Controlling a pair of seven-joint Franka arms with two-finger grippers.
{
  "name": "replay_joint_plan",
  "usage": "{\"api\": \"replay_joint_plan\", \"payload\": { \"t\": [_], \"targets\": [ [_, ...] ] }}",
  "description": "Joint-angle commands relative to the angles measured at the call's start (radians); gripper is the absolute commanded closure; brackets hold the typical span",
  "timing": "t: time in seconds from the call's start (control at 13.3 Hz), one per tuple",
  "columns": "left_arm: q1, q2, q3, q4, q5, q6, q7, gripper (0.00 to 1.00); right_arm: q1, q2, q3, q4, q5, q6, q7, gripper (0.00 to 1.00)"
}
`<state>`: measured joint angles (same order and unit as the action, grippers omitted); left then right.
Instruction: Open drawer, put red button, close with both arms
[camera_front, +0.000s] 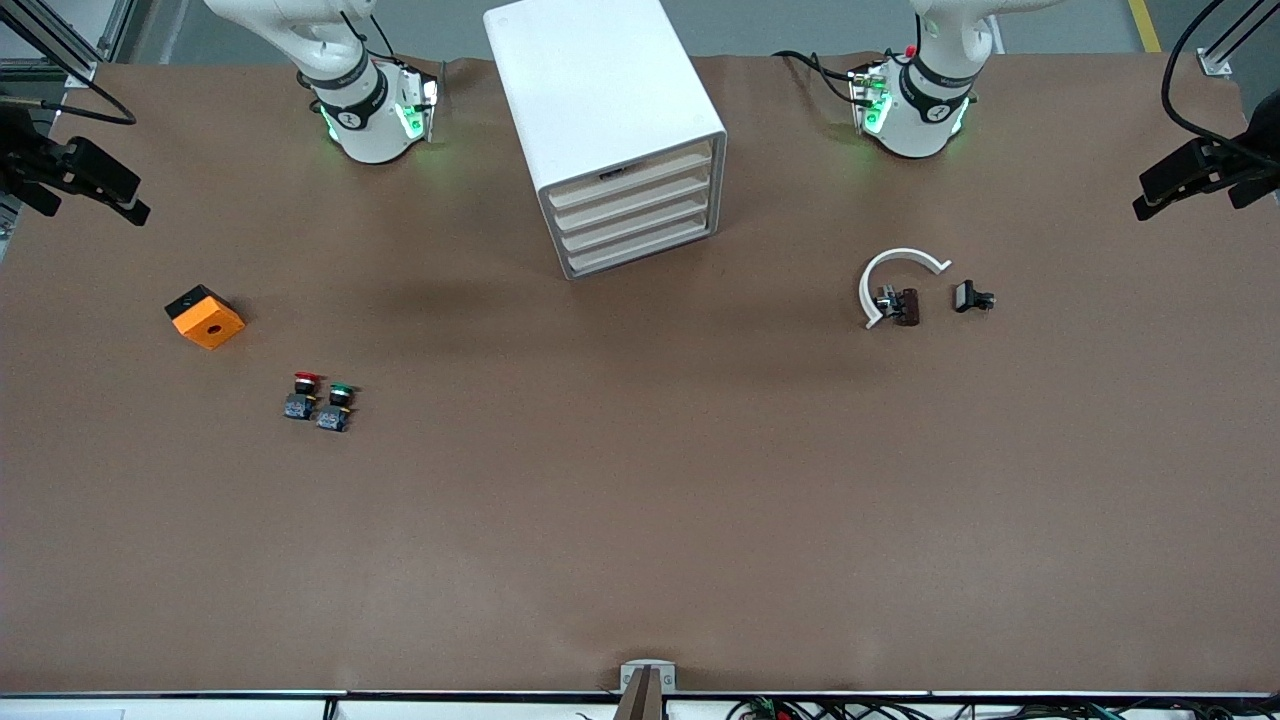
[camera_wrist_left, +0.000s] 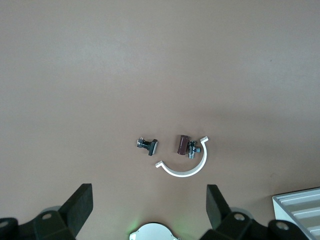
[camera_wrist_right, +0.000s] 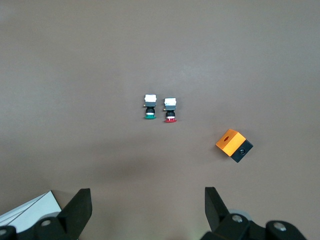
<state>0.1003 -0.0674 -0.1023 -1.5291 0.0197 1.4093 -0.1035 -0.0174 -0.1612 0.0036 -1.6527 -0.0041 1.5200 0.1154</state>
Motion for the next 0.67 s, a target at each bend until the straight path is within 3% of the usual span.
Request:
{"api": "replay_joint_plan", "payload": {
  "t": [0.0, 0.3, 0.45, 0.6],
  "targets": [
    [-0.005, 0.008, -0.002, 0.02, 0.017, -0.023, 0.011, 0.0, 0.005, 0.012, -0.001, 0.024, -0.007, -0.006, 0.004, 0.0],
    [-0.01, 0.05, -0.002, 0.026, 0.014, -0.021, 0.008, 0.0, 0.005, 0.012, -0.001, 0.025, -0.01, -0.006, 0.004, 0.0],
    [-0.027, 0.144, -0.02, 0.033, -0.001, -0.013, -0.024, 0.0, 0.007, 0.014, -0.001, 0.031, -0.016, -0.006, 0.003, 0.0],
    [-0.051, 0.248, -0.052, 0.037, -0.021, 0.032, -0.173, 0.0, 0.005, 0.015, -0.001, 0.031, -0.016, -0.007, 0.003, 0.0]
  ]
}}
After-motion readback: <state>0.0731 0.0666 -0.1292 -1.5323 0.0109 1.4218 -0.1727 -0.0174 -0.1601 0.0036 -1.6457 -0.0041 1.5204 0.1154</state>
